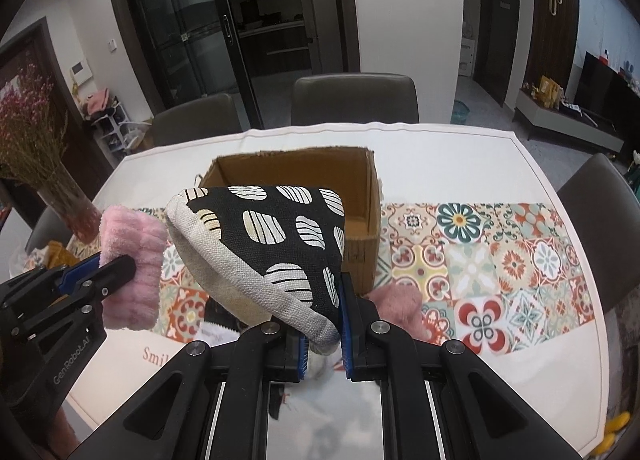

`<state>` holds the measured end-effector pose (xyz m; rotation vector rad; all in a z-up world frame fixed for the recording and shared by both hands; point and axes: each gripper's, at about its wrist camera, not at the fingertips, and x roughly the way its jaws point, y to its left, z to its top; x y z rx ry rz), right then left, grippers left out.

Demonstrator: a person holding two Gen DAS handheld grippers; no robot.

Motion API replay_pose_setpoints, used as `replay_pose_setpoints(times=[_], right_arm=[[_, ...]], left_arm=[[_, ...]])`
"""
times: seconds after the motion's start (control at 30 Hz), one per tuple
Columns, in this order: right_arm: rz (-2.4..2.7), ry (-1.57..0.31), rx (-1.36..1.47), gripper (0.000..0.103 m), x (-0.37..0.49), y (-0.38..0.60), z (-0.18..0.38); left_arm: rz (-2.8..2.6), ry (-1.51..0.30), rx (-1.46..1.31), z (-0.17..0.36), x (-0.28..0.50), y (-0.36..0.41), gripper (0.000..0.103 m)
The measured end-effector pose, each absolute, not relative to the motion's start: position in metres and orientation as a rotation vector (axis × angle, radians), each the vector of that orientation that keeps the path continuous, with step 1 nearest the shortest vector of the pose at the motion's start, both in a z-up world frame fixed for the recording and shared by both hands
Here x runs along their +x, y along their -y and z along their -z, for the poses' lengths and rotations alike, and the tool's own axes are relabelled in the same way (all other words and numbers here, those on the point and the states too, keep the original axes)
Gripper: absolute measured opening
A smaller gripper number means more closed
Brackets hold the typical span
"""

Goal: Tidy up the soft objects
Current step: 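Lift the hair band and slipper and carry both over the cardboard box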

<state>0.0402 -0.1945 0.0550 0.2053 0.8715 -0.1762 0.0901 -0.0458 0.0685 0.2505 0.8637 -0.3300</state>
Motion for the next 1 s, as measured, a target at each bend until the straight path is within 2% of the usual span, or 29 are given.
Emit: replay_pose_setpoints(times=[0.63,1.0], right_arm=[[0.162,-0.894,0.242,0.014,0.105,0.22,-0.068],[0.167,-0.984,0.314,0.014,0.151,0.238,-0.046]], left_arm=[[0.372,-0.906,0.264,-0.079,0.161,0.071,0.018],[0.349,-0.945,0.27,-0.064,0.207,0.086,0.019]])
